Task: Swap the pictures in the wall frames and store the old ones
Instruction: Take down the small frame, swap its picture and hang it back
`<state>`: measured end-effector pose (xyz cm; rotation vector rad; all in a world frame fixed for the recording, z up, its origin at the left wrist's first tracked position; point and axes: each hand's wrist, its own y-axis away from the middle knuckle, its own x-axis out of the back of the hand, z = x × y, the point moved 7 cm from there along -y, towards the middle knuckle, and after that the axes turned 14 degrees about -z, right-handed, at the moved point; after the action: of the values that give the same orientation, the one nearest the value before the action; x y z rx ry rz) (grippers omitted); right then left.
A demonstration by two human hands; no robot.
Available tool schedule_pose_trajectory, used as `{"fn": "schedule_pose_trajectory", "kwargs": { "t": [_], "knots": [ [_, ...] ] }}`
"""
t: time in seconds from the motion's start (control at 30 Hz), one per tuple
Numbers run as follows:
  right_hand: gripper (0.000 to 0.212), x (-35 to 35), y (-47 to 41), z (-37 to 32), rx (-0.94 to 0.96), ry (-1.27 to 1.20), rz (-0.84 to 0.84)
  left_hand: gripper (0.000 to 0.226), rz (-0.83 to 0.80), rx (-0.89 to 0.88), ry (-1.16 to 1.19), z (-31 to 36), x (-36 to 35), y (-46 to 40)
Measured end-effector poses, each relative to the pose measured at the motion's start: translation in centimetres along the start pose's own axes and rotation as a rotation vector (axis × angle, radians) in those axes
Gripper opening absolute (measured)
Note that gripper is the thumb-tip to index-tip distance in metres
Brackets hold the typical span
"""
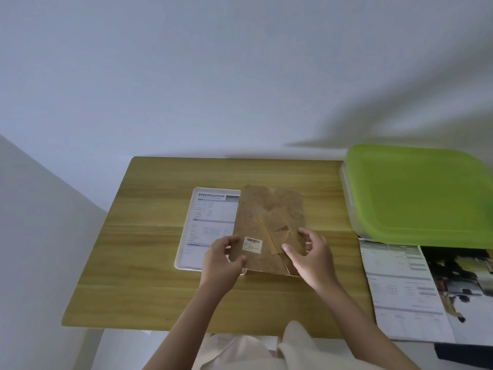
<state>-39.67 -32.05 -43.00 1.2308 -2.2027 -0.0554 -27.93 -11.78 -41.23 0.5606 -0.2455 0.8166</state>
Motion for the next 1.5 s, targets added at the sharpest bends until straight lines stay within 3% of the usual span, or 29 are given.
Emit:
{"fn": "schedule_pose_trajectory", "kwargs": {
  "t": [0.27,0.5,0.77,1.07,1.5],
  "knots": [
    [0.053,-7.8,-0.2,-5.2,0.037,0.039,-0.034,0.043,0.045,0.016,-0.033,-4.5,8.2,0.9],
    [0.057,-11.2,-1.0,-6.3,-0.036,0.085,-0.024,0.052,-0.026,-0.018,-0.129,-6.0,11.4,-0.9],
    [0.049,-11.2,-0.7,-6.6,-0.079,0.061,0.076,0.049,-0.143,-0.05,-0.208,-7.4,11.4,-2.5],
    [0.044,-11.1,-0.6,-5.3,-0.054,0.052,-0.001,0.039,-0.147,-0.078,-0.241,-7.9,12.1,-3.7],
    [0.045,-11.1,-0.7,-3.5,-0.05,-0.084,-0.133,0.048,-0.212,-0.082,-0.142,-8.6,12.3,-4.8]
  ]
}}
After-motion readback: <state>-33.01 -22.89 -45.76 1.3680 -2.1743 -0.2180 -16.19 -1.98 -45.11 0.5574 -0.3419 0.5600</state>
